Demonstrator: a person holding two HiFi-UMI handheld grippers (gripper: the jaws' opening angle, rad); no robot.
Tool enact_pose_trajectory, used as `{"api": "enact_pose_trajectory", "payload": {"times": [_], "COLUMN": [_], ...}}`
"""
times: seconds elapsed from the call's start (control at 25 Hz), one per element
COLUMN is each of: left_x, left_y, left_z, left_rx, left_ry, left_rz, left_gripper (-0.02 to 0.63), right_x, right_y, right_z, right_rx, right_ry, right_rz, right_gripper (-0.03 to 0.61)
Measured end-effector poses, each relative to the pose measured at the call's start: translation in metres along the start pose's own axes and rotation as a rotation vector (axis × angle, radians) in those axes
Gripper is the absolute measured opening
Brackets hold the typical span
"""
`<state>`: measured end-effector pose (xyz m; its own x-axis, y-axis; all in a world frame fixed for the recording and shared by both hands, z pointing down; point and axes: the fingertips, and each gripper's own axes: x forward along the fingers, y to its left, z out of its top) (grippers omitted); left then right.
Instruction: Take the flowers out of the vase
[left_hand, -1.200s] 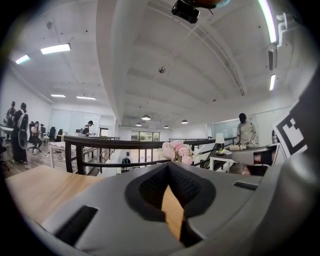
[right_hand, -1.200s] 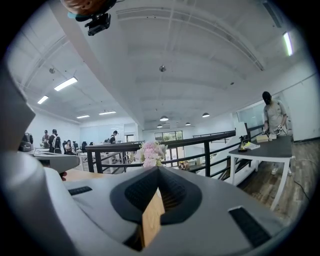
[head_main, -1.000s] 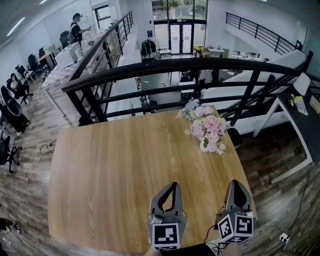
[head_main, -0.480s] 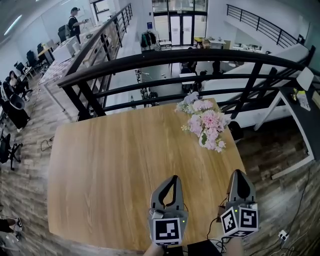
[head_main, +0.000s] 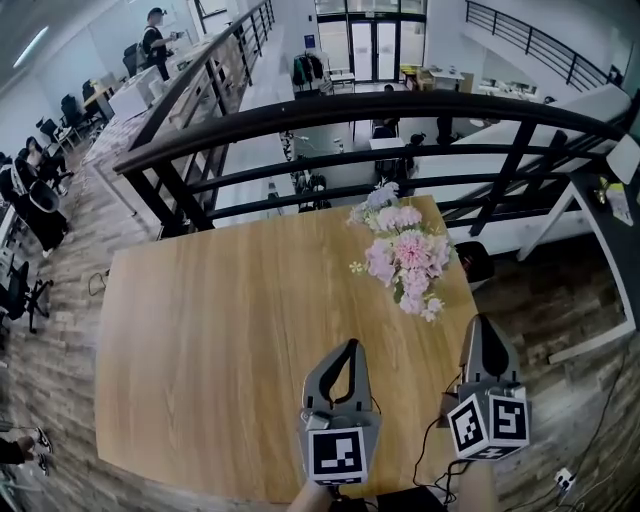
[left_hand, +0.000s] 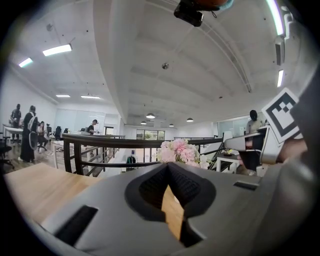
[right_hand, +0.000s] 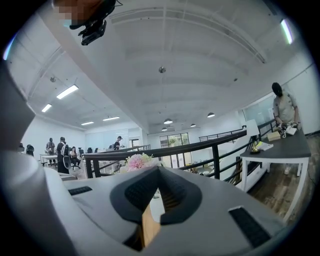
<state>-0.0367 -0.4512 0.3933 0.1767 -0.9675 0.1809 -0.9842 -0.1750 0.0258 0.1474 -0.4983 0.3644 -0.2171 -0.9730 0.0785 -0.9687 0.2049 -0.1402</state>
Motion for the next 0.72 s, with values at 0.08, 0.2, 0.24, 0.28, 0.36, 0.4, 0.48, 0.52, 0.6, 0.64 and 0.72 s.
{"api": "enact_pose_trajectory", "payload": {"times": [0.08,0.2,0.24,0.28,0.36,0.4,0.48,0.52,0.6,0.64,0.72], "left_x": [0.007,0.02,0.024,0.028,0.037,0.041,0.048,0.05,0.055,0.057,0.061], "left_y": [-0.001,-0.003,-0.003,-0.003,-0.002,-0.002,0.001,0.003,0.006,0.008,0.011], "left_z": [0.002,0.006,0.007,0.007,0.008,0.008,0.007,0.005,-0.002,-0.006,-0.014], "left_rx": [-0.003,0.0,0.002,0.002,0.004,0.006,0.01,0.011,0.012,0.012,0.014], "left_ry": [0.002,0.0,0.001,0.002,0.004,0.006,0.01,0.015,0.029,0.037,0.055], "left_rz": [0.007,0.015,0.019,0.024,0.034,0.038,0.045,0.048,0.055,0.06,0.068], "left_gripper": [0.035,0.035,0.036,0.035,0.035,0.035,0.036,0.035,0.036,0.035,0.035], "right_x": [0.01,0.026,0.031,0.037,0.048,0.054,0.065,0.07,0.079,0.083,0.09], "right_y": [-0.005,-0.012,-0.015,-0.017,-0.021,-0.022,-0.024,-0.024,-0.027,-0.029,-0.032], "right_z": [0.002,0.007,0.009,0.012,0.017,0.017,0.013,0.008,-0.004,-0.012,-0.026], "right_rx": [0.015,0.037,0.042,0.045,0.047,0.047,0.04,0.035,0.028,0.028,0.029], "right_ry": [-0.001,-0.005,-0.008,-0.009,-0.014,-0.016,-0.009,0.0,0.026,0.039,0.065], "right_rz": [0.003,0.007,0.007,0.007,0.011,0.013,0.019,0.022,0.025,0.028,0.035], "right_gripper": [0.009,0.009,0.009,0.009,0.009,0.009,0.009,0.009,0.009,0.009,0.009]}}
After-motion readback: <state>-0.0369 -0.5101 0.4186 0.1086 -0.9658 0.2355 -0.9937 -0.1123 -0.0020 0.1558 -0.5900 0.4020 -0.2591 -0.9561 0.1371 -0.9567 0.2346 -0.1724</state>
